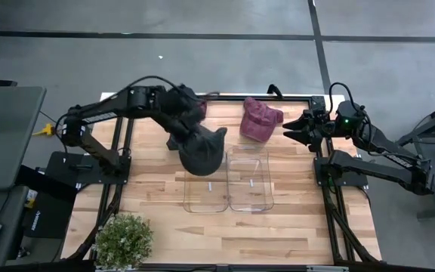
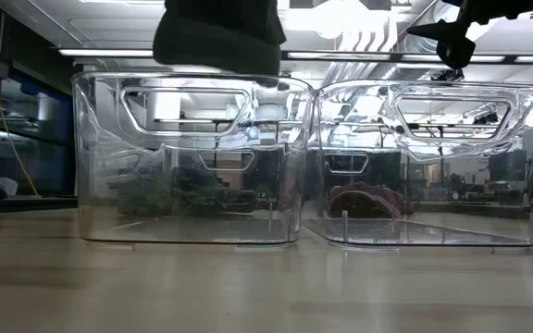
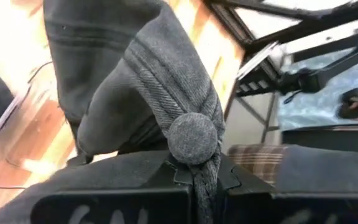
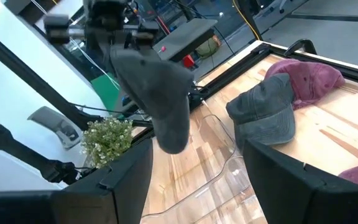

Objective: Pick & Place hat
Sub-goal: Put the right black cap into the left transparent bin

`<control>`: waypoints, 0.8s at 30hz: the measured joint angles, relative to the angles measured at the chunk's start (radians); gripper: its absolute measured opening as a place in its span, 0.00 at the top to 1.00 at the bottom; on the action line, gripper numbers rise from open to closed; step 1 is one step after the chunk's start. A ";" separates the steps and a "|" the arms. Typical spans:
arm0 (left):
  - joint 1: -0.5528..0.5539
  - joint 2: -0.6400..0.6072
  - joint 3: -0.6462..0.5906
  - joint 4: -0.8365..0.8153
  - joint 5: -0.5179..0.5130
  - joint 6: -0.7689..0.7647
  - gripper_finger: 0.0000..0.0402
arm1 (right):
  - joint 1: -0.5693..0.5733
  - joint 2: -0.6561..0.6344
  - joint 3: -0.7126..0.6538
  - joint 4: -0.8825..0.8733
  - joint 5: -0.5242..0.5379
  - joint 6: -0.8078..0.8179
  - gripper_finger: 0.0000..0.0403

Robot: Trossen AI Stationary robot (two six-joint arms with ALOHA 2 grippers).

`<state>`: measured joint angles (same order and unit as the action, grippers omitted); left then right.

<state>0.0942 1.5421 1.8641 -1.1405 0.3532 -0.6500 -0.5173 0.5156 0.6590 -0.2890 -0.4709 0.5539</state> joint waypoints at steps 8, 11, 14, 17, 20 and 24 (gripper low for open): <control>-0.105 0.064 -0.009 -0.061 -0.143 0.017 1.00 | 0.000 0.000 0.000 -0.001 0.001 -0.001 0.39; -0.138 0.093 0.003 -0.016 -0.197 0.018 1.00 | 0.000 0.000 0.000 -0.002 0.000 0.004 0.39; -0.167 0.116 -0.007 -0.045 -0.254 0.017 1.00 | 0.000 0.000 0.000 -0.003 0.001 0.006 0.39; -0.178 0.146 0.001 -0.033 -0.307 0.015 1.00 | 0.000 0.000 0.000 -0.006 0.001 0.005 0.39; -0.187 0.161 -0.005 -0.059 -0.322 -0.003 1.00 | 0.000 0.000 0.000 -0.006 0.001 0.005 0.39; -0.187 0.202 -0.006 -0.065 -0.316 -0.009 1.00 | 0.000 0.000 0.000 -0.007 0.001 0.004 0.39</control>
<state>-0.0925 1.7444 1.8584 -1.2050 0.0373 -0.6592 -0.5171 0.5156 0.6590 -0.2958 -0.4700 0.5577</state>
